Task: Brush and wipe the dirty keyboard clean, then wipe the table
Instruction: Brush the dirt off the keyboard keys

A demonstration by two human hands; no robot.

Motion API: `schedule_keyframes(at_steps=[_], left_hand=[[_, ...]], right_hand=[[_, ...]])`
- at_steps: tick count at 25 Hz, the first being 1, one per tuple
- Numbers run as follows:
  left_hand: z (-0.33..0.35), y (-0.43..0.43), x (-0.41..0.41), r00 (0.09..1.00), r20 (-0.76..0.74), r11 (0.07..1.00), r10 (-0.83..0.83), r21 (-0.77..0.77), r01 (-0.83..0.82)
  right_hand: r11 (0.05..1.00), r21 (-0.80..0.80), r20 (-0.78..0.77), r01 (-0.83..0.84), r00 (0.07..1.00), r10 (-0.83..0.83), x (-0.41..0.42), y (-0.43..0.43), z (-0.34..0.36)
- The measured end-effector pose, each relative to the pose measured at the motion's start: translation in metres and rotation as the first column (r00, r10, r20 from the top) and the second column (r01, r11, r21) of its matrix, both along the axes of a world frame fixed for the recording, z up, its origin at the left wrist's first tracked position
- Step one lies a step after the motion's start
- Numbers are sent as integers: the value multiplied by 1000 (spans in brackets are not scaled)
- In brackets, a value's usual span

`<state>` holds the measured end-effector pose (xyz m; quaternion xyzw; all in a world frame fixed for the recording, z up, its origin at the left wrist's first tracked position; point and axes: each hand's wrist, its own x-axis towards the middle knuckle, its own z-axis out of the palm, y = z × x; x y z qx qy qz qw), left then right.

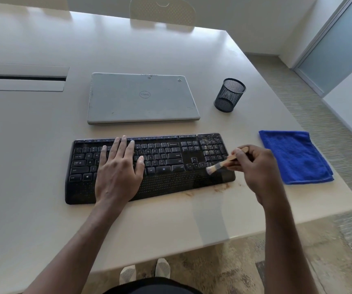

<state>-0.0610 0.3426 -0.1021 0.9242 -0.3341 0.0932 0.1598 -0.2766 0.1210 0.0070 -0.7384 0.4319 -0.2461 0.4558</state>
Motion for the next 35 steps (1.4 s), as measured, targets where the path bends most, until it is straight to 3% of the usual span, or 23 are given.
schedule_keyframes(at_steps=[4, 5, 8, 10, 13, 16, 18, 24, 28, 33, 35], left_hand=[[0, -1, 0, 1000, 2, 1000, 2, -8, -2], [0, -2, 0, 1000, 3, 1000, 2, -6, -2], [-1, -1, 0, 1000, 2, 1000, 4, -10, -4], [-1, -1, 1, 1000, 2, 1000, 1, -17, -1], [-1, -1, 1, 1000, 2, 1000, 0, -11, 0], [-1, -2, 1, 1000, 4, 1000, 5, -20, -5], [-1, -2, 1, 1000, 4, 1000, 2, -17, -2], [-1, -2, 0, 1000, 0, 1000, 12, -6, -12], [-1, -1, 0, 1000, -4, 1000, 13, 2, -13], [0, -2, 0, 1000, -9, 1000, 13, 1, -13], [0, -2, 0, 1000, -12, 1000, 12, 5, -12]], right_hand=[[938, -314, -222, 144, 950, -220, -24, -14, 10], [931, -333, -216, 149, 949, -229, -23, -10, 13], [986, -167, -59, -2, 998, -9, 0, 15, 16], [991, -75, -62, -110, 992, 106, 13, 32, 12], [944, -322, -222, -69, 975, -5, 17, 38, 16], [895, -443, -123, -56, 992, 1, 32, 40, 24], [887, -458, -93, -63, 995, 23, 50, 41, 19], [912, -393, -241, -117, 970, 21, 42, 46, 10], [892, -441, -175, -95, 984, 18, 50, 47, 9], [887, -439, -264, -141, 964, 23, 46, 51, 4], [871, -477, -223, -123, 975, 15, 49, 53, 11]])
